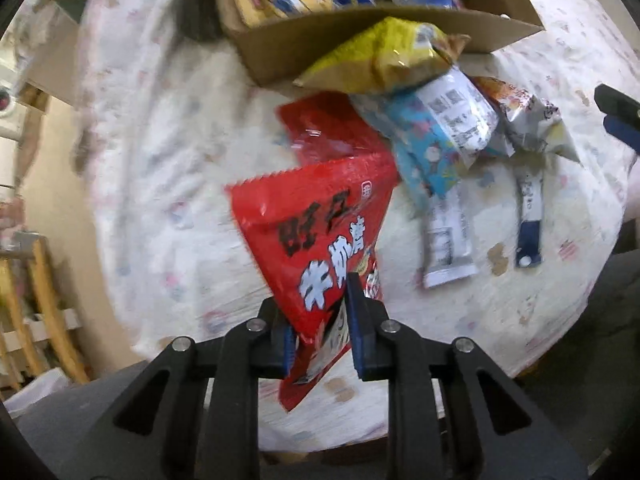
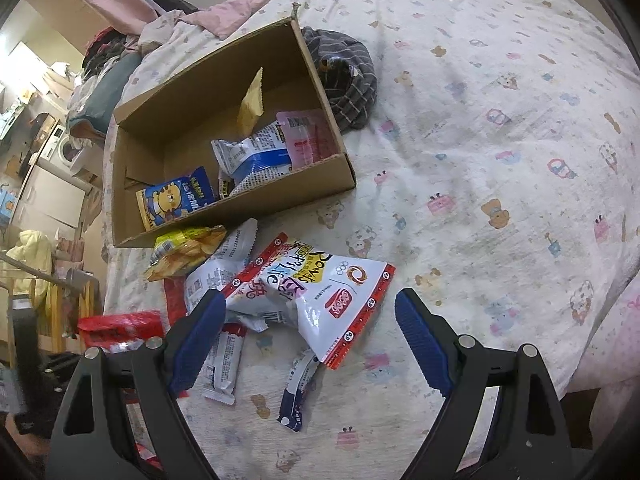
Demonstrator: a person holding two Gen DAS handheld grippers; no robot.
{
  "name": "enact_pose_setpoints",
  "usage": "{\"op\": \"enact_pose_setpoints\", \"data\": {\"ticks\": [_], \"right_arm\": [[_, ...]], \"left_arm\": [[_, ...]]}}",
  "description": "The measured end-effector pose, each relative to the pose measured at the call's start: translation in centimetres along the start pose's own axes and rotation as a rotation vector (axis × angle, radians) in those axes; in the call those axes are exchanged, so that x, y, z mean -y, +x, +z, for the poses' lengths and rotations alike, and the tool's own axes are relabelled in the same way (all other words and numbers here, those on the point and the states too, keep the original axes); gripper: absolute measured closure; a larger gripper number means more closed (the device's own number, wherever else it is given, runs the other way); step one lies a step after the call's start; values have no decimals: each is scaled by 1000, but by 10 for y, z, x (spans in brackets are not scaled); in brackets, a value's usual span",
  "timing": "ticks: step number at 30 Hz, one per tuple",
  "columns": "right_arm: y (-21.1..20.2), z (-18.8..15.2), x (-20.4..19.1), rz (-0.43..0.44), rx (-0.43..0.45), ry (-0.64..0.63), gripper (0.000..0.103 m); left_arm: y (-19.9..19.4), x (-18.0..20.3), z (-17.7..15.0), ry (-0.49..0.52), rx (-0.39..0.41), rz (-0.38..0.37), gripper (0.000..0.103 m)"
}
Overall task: Organize snacks
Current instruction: 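Hold the red bag up with the left gripper while the right gripper grasps a white-blue stick packet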
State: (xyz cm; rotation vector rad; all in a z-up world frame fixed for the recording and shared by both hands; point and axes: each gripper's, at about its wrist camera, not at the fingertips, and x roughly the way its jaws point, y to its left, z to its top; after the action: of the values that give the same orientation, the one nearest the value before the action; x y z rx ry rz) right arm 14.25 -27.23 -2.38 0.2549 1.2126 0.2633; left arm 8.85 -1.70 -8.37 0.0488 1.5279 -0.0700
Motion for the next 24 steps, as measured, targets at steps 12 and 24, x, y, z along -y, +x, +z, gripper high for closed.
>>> {"op": "enact_pose_setpoints", "data": {"ticks": [12,24], "right_arm": [[25,-8,7,90,-162,40,14],[91,-44,-19,13,-428,-55,68]], "left_arm": [[22,-17,12,-46,-14,-60,84],[-1,-27,-3,-65,45,-57,86]]}}
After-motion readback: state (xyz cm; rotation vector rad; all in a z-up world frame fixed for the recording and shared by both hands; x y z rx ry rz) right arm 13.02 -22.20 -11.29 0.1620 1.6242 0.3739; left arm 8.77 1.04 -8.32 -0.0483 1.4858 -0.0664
